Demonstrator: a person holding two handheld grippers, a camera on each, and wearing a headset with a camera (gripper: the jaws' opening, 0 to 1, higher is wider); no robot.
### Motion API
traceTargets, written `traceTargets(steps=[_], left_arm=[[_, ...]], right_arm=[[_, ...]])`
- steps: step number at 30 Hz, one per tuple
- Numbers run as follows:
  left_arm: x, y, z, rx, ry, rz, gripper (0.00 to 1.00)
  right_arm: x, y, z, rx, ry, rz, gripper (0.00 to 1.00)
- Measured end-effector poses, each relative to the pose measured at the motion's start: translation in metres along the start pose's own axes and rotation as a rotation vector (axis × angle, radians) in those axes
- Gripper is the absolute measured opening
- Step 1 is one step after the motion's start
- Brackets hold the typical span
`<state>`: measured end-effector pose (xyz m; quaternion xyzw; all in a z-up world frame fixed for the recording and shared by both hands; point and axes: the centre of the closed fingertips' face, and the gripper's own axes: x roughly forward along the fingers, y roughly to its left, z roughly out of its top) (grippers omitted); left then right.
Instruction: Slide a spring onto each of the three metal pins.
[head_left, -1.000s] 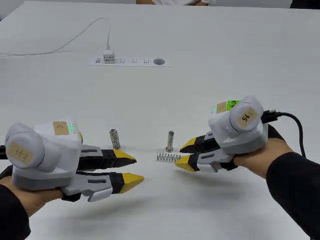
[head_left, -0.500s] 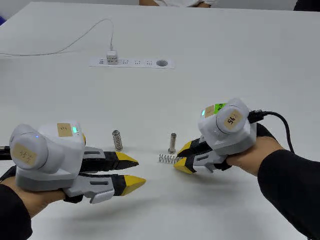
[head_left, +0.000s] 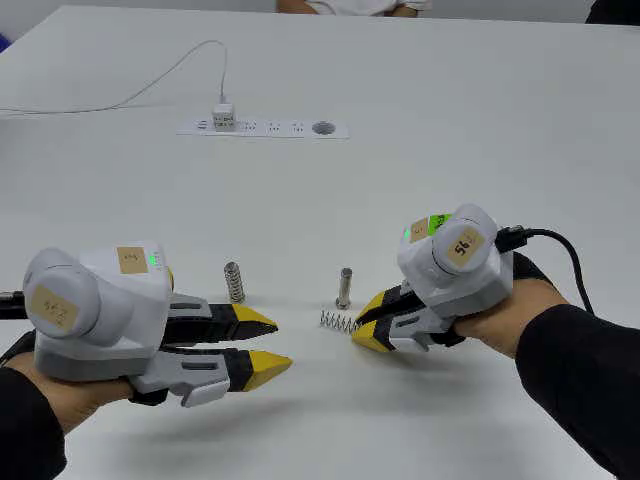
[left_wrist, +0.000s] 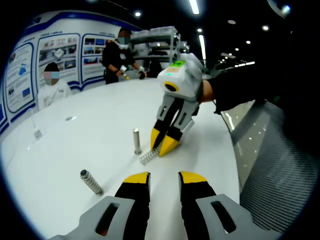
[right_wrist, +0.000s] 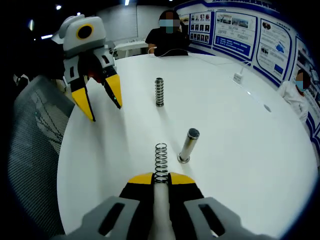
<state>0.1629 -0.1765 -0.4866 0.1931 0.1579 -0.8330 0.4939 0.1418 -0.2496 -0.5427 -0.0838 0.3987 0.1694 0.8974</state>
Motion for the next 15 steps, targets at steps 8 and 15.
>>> traceTargets(steps=[8, 15], left_arm=[[0.006, -0.005, 0.001, 0.032, 0.019, -0.026, 0.24], [0.011, -0.009, 0.005, 0.046, 0.013, -0.046, 0.25]], right_arm=[[-0.011, 0.018, 0.0, -0.034, -0.002, 0.033, 0.12], [-0.026, 0.033, 0.012, -0.068, -0.041, 0.062, 0.12]])
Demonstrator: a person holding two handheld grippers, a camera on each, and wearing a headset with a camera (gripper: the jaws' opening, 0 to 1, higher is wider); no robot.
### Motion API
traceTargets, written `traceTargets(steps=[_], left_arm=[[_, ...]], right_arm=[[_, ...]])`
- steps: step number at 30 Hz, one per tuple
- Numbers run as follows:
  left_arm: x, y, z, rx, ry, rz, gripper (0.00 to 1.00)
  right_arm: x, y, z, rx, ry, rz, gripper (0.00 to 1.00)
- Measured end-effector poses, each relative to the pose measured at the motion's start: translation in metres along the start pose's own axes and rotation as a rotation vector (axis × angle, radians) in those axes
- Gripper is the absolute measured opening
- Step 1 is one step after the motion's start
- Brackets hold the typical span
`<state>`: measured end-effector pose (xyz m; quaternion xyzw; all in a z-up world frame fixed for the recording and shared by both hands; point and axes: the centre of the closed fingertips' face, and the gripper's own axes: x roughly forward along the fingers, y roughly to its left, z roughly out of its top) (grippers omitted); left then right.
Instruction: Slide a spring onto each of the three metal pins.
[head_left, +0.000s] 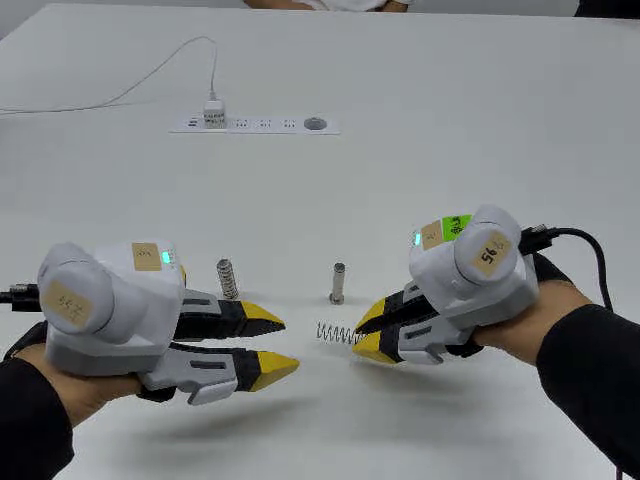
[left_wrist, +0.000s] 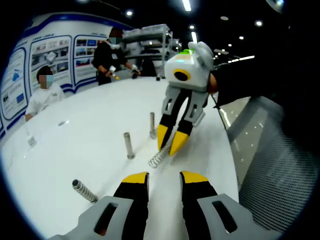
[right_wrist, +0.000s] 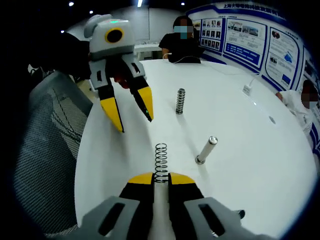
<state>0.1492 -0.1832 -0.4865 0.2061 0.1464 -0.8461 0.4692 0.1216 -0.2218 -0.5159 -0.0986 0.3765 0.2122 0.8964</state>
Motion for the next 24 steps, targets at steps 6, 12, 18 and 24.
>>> traceTargets(steps=[6, 12, 18, 24], left_arm=[[0.001, -0.003, 0.004, 0.016, -0.005, -0.014, 0.26], [0.002, -0.005, 0.007, 0.023, -0.011, -0.024, 0.26], [0.004, -0.009, 0.01, 0.039, -0.015, -0.035, 0.22], [0.004, -0.01, 0.013, 0.047, -0.027, -0.044, 0.14]], right_arm=[[-0.008, 0.012, 0.013, -0.07, -0.01, 0.024, 0.12], [-0.011, 0.02, 0.024, -0.112, -0.029, 0.04, 0.12], [-0.013, 0.024, 0.032, -0.147, -0.041, 0.05, 0.12], [-0.014, 0.025, 0.034, -0.171, -0.049, 0.05, 0.12]])
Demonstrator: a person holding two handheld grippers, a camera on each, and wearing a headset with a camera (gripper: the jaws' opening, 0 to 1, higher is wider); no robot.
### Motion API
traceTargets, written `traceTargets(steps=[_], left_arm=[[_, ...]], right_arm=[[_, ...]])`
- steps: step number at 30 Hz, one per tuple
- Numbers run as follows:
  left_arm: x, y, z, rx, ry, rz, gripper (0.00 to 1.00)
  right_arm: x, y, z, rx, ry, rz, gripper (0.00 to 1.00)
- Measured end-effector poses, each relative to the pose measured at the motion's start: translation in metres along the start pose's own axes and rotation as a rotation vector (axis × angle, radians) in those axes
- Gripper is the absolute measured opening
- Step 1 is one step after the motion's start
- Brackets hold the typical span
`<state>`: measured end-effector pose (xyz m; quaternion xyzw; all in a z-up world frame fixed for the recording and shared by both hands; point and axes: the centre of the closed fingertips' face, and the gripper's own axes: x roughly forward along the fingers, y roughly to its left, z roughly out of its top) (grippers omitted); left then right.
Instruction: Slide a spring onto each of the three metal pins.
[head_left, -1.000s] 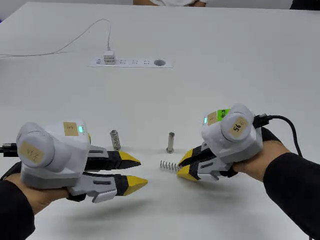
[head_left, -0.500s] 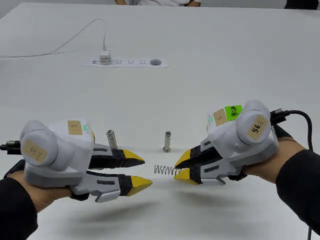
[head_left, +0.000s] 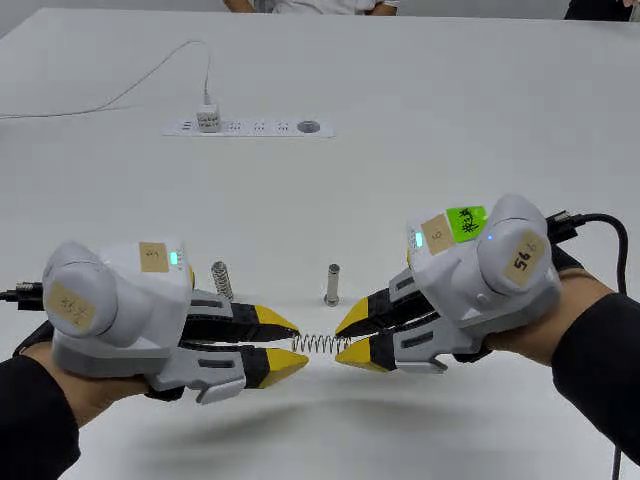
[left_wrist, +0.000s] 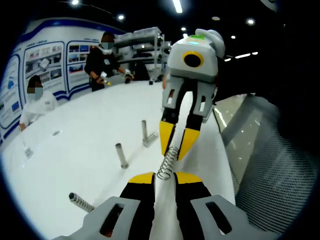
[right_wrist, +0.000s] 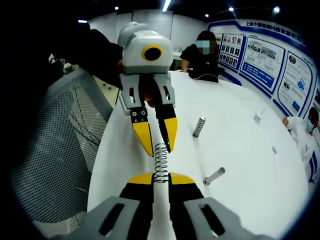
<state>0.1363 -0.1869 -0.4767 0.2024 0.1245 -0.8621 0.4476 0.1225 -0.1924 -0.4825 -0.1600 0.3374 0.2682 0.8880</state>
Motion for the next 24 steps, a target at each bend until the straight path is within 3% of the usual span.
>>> traceTargets(steps=[10, 24], left_arm=[[-0.001, -0.005, 0.003, -0.031, -0.015, -0.027, 0.12], [-0.004, -0.009, 0.033, -0.044, -0.081, -0.039, 0.11]], right_arm=[[-0.001, 0.002, 0.0, -0.018, -0.009, -0.006, 0.12], [0.0, 0.0, -0.001, 0.003, -0.021, -0.032, 0.11]])
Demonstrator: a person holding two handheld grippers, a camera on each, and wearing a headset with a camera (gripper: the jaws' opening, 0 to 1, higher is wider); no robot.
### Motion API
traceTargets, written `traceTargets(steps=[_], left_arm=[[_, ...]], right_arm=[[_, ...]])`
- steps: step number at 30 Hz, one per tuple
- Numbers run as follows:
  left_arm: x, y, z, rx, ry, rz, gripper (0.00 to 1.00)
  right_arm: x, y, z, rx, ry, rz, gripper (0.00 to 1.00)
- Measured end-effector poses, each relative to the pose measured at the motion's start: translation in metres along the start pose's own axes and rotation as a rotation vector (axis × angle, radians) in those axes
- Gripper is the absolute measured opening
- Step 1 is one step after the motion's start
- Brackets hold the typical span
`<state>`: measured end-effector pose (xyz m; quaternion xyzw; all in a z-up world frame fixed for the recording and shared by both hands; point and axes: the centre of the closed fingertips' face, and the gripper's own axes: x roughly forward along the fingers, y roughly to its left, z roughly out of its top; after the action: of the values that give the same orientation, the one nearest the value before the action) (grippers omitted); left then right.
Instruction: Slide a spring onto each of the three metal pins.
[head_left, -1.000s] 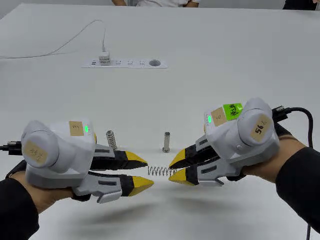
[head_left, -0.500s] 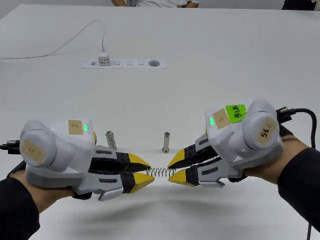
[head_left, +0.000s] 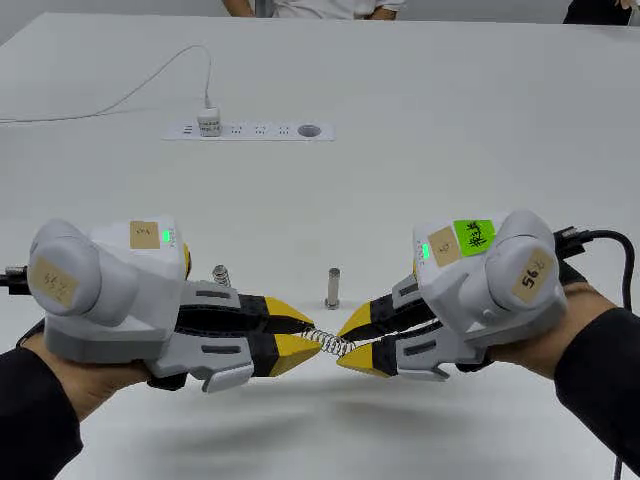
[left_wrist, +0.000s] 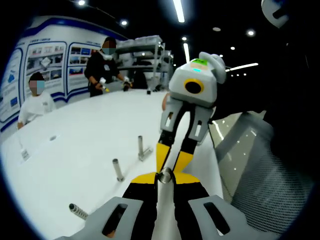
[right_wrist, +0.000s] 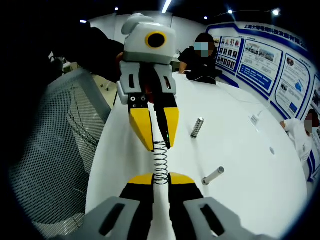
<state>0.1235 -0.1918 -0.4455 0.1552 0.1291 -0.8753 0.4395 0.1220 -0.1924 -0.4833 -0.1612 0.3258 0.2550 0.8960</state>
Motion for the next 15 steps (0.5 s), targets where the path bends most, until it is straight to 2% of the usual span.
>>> traceTargets(steps=[7, 15], left_arm=[[0.002, -0.003, 0.013, 0.002, -0.041, -0.008, 0.1], [0.006, -0.007, 0.018, 0.02, -0.058, -0.021, 0.1]], right_arm=[[0.0, 0.002, 0.006, 0.043, -0.036, -0.002, 0.11], [0.002, 0.005, 0.011, 0.057, -0.048, 0.004, 0.11]])
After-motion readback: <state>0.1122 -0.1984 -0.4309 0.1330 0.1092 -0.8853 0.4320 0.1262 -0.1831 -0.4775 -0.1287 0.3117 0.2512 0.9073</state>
